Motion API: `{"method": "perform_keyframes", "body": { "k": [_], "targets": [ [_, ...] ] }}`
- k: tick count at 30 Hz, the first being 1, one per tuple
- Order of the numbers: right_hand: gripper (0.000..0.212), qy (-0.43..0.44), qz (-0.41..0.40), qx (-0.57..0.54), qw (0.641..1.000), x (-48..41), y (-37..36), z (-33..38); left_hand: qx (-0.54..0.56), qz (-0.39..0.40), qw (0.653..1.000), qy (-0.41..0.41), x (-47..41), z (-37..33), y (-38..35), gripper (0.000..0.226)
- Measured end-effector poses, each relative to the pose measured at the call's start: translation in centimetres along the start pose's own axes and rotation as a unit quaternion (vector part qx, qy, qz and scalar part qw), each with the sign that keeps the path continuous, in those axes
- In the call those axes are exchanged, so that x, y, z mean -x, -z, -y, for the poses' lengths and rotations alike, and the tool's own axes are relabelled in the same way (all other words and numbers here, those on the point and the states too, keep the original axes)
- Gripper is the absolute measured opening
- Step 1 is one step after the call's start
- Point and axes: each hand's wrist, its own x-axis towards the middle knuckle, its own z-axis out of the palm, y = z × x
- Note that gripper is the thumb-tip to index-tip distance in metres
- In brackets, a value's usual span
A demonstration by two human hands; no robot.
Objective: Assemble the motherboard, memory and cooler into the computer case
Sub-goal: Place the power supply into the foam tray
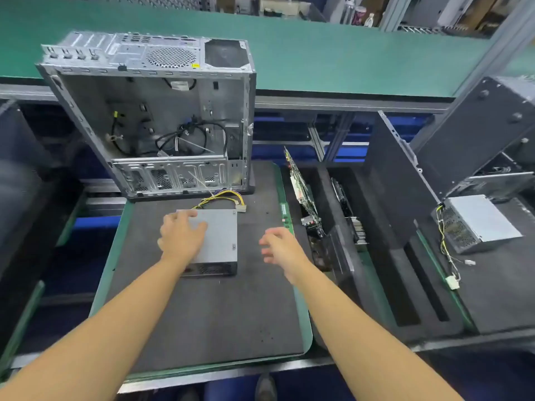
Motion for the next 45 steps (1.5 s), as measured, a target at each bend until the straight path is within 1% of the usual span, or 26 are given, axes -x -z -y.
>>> {"method": "perform_keyframes", "body": {
  "k": [2, 4, 5, 6, 8, 9, 12, 14, 15, 18, 20, 22, 24, 26, 27, 28, 29, 31, 32, 34, 36, 38, 40, 42, 43, 45],
  "targets": [
    [0.03, -0.029, 0.03, 0.048, 0.998, -1.0, -1.4, 0.1, -0.084, -0.019, 0.994, 0.062, -0.9, 0.8, 0.3, 0.064],
    [0.057, -0.061, 0.07, 0.075, 0.993, -1.8, -3.2, 0.0, -0.065, 0.036, 0.989, 0.128, -1.9, 2.3, 0.8, 0.089],
    [0.07, -0.075, 0.088, 0.081, 0.99, -2.3, -4.0, -0.2, -0.024, 0.077, 0.984, 0.157, -2.4, 2.9, 0.9, 0.09],
    [0.081, -0.083, 0.102, 0.082, 0.988, -2.7, -4.8, -0.4, 0.021, 0.108, 0.979, 0.174, -2.8, 3.3, 0.8, 0.081],
    [0.094, -0.09, 0.117, 0.074, 0.986, -3.4, -6.0, -0.6, 0.097, 0.131, 0.97, 0.179, -3.3, 3.9, 0.6, 0.057],
    [0.095, -0.09, 0.123, 0.059, 0.987, -3.8, -6.6, -0.7, 0.125, 0.13, 0.968, 0.176, -3.6, 4.1, 0.4, 0.054],
    [0.083, -0.082, 0.126, -0.004, 0.989, -4.7, -7.7, -0.8, 0.159, 0.121, 0.963, 0.182, -4.4, 4.5, -0.2, 0.073],
    [0.085, -0.076, 0.112, -0.007, 0.991, -4.9, -8.2, -0.9, 0.164, 0.132, 0.958, 0.194, -4.7, 4.6, -0.3, 0.079],
    [0.084, -0.068, 0.106, -0.001, 0.992, -5.0, -8.3, -1.0, 0.182, 0.145, 0.952, 0.197, -4.8, 4.6, -0.3, 0.078],
    [0.071, -0.04, 0.08, -0.016, 0.996, -4.7, -7.5, -1.4, 0.233, 0.172, 0.94, 0.18, -4.5, 3.8, 0.3, 0.071],
    [0.061, -0.034, 0.066, -0.032, 0.997, -4.3, -6.2, -1.8, 0.257, 0.183, 0.935, 0.163, -3.9, 2.8, 0.5, 0.083],
    [0.057, -0.022, 0.066, -0.04, 0.997, -3.5, -4.4, -1.9, 0.302, 0.206, 0.92, 0.145, -3.0, 1.5, 0.3, 0.101],
    [0.064, -0.011, 0.061, -0.038, 0.997, -2.5, -2.3, -1.8, 0.327, 0.235, 0.909, 0.108, -2.0, 0.3, -0.4, 0.11],
    [0.073, -0.002, 0.052, -0.025, 0.998, -1.8, 0.0, -1.1, 0.3, 0.24, 0.922, 0.046, -0.7, -1.1, -1.5, 0.11],
    [0.074, -0.006, 0.047, -0.006, 0.999, -1.6, 1.1, -0.6, 0.271, 0.226, 0.936, 0.01, 0.2, -1.9, -2.2, 0.11],
    [0.068, -0.017, 0.036, 0.003, 0.999, -1.3, 2.2, 0.1, 0.234, 0.201, 0.951, -0.034, 1.1, -2.7, -3.1, 0.11],
    [0.056, -0.04, 0.016, 0.002, 0.999, -1.1, 3.3, 0.8, 0.192, 0.174, 0.962, -0.09, 2.2, -3.6, -4.0, 0.11],
    [0.02, -0.109, -0.036, -0.055, 0.992, -0.6, 5.6, 2.4, 0.112, 0.111, 0.965, -0.209, 4.5, -5.5, -6.1, 0.103],
    [0.017, -0.143, -0.055, -0.092, 0.984, -0.2, 6.8, 3.3, 0.083, 0.077, 0.958, -0.262, 5.6, -6.3, -7.1, 0.098],
    [0.042, -0.186, -0.05, -0.142, 0.971, 0.4, 9.2, 4.5, 0.033, 0.023, 0.936, -0.349, 7.3, -7.6, -9.1, 0.097],
    [0.056, -0.2, 0.011, -0.164, 0.966, 1.5, 11.3, 5.7, -0.022, -0.012, 0.896, -0.443, 8.7, -8.4, -11.1, 0.099],
    [0.057, -0.206, 0.06, -0.186, 0.959, 2.7, 13.2, 5.9, -0.063, -0.033, 0.853, -0.517, 10.1, -8.8, -12.9, 0.098],
    [0.064, -0.194, 0.073, -0.201, 0.957, 3.6, 15.2, 5.3, -0.074, -0.049, 0.828, -0.553, 11.2, -9.1, -14.5, 0.095],
    [0.078, -0.187, 0.073, -0.183, 0.962, 4.4, 17.0, 4.6, -0.079, -0.055, 0.811, -0.577, 12.0, -9.4, -15.8, 0.095],
    [0.079, -0.187, 0.063, -0.168, 0.966, 4.7, 17.6, 4.3, -0.08, -0.055, 0.8, -0.592, 12.3, -9.7, -16.2, 0.095],
    [0.066, -0.182, 0.017, -0.156, 0.971, 4.8, 18.3, 3.5, -0.086, -0.05, 0.774, -0.626, 12.7, -10.2, -16.9, 0.096]
  ]
}}
